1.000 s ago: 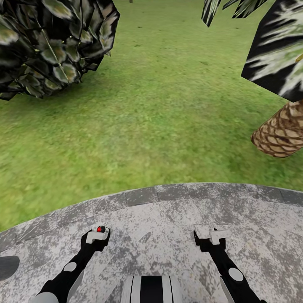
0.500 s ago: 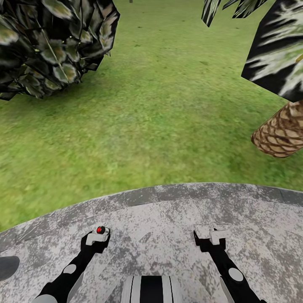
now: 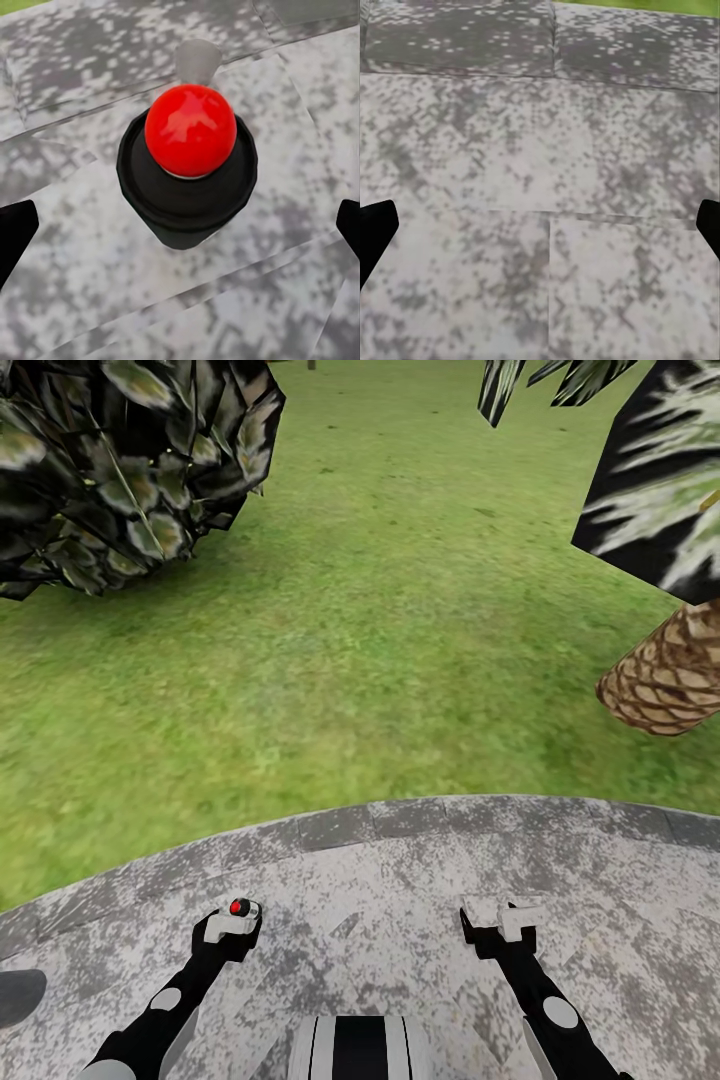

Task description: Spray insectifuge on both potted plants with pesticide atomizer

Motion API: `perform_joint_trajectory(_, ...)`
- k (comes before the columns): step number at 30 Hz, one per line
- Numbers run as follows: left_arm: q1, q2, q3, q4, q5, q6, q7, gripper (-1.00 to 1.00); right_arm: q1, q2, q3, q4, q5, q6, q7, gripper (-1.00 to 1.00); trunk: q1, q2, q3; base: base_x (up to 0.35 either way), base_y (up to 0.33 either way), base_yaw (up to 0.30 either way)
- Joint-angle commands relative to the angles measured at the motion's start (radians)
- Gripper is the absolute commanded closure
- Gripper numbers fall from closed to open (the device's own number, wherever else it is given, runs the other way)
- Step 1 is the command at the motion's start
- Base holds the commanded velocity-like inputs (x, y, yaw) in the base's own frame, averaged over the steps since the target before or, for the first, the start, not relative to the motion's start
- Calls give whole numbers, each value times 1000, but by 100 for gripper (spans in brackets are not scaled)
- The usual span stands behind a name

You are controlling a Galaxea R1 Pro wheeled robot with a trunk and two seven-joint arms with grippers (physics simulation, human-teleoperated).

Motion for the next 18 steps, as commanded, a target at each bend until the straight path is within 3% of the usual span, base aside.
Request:
perform_joint_trajectory(1, 0, -1, 9, 0, -10, -4, -5, -100, 0, -1, 1, 0, 2, -3, 1, -100, 0, 0, 0, 0, 0, 0)
perform_joint_trajectory(18, 0, -1, 9, 0, -10, -4, -5, -100, 0, -1, 1, 0, 2, -2, 1, -100, 0, 0, 0, 25, 0, 0)
